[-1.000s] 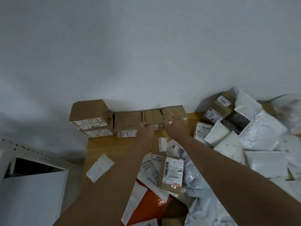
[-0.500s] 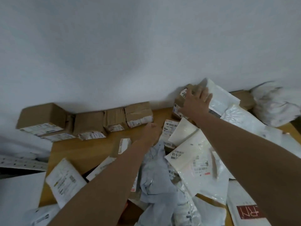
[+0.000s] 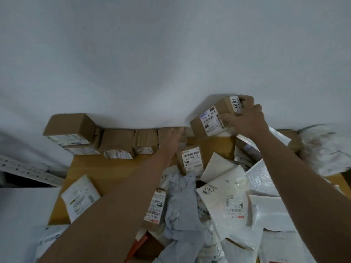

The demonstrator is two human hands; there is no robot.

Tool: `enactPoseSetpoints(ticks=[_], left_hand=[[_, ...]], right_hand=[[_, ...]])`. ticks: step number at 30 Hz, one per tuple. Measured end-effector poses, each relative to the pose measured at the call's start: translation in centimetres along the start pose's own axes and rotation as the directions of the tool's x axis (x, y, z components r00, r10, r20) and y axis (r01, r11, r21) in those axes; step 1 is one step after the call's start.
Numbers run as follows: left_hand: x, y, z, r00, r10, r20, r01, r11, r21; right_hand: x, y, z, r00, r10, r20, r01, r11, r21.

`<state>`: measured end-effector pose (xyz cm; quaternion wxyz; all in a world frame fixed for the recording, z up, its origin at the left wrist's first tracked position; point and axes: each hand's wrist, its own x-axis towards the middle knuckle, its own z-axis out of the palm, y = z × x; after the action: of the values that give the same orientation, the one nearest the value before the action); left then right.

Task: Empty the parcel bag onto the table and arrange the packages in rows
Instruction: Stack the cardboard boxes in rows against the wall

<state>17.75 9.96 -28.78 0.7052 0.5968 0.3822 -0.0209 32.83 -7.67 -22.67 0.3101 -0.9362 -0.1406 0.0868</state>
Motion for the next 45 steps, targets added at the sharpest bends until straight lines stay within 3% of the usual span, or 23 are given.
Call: enactPoseSetpoints(ticks=[2,5,10,16,21,25,30,34,38,40,45], left_hand=[[-0.8,1.1,-0.4,0.995,0.024,0.094,-0.021,0.999,-0.030],[-1.1,1.8,-2.0,0.996,0.063,0.061,-0.057,0.993,-0.104],[-1.3,1.0,-6.7,0.979,0.079,-0.188,-0.097,0.992,-0.086],[-2.0,0.0,-13.1,0.890,0.208,-0.405,-0.176,0.977,0.117],[-1.7,-0.5,-16.7,0.835,0.238,-0.496,-0.226,0.970,0.084],[-1.0,-1.4,-19.4,0.844,0.220,-0.490,-0.255,0.967,-0.004],[-0.4,-2.4,-20.6,0.856,0.237,-0.459,-0.246,0.968,0.042],[1.3,-3.3,-21.3,0.855,0.201,-0.477,-0.177,0.980,0.096],[2.2,-4.1,-21.7,0.859,0.151,-0.490,-0.103,0.987,0.122],[2.3,-4.5,-21.8,0.833,0.148,-0.533,-0.113,0.989,0.098],[2.6,-5.4,-22.5,0.754,0.127,-0.645,-0.185,0.982,-0.023]], right_hand=[[-0.5,-0.7,0.0,0.996,0.082,0.036,-0.088,0.970,0.229],[-1.5,-2.0,1.8,0.949,0.196,0.248,-0.291,0.847,0.445],[-4.0,-4.5,6.6,0.846,0.231,0.480,-0.476,0.732,0.488],[-5.5,-9.0,13.0,0.809,0.192,0.556,-0.493,0.737,0.463],[-5.2,-11.8,16.4,0.843,0.135,0.520,-0.425,0.761,0.490],[-5.3,-12.0,18.0,0.891,0.024,0.453,-0.282,0.811,0.512],[-5.7,-11.4,19.9,0.932,-0.077,0.354,-0.143,0.820,0.555],[-5.4,-12.0,21.6,0.921,-0.121,0.371,-0.119,0.818,0.563],[-5.2,-12.5,23.8,0.934,-0.254,0.253,0.134,0.902,0.412],[-5.5,-12.6,24.7,0.907,-0.327,0.264,0.233,0.914,0.332],[-5.7,-13.2,26.7,0.878,-0.373,0.300,0.324,0.925,0.200]])
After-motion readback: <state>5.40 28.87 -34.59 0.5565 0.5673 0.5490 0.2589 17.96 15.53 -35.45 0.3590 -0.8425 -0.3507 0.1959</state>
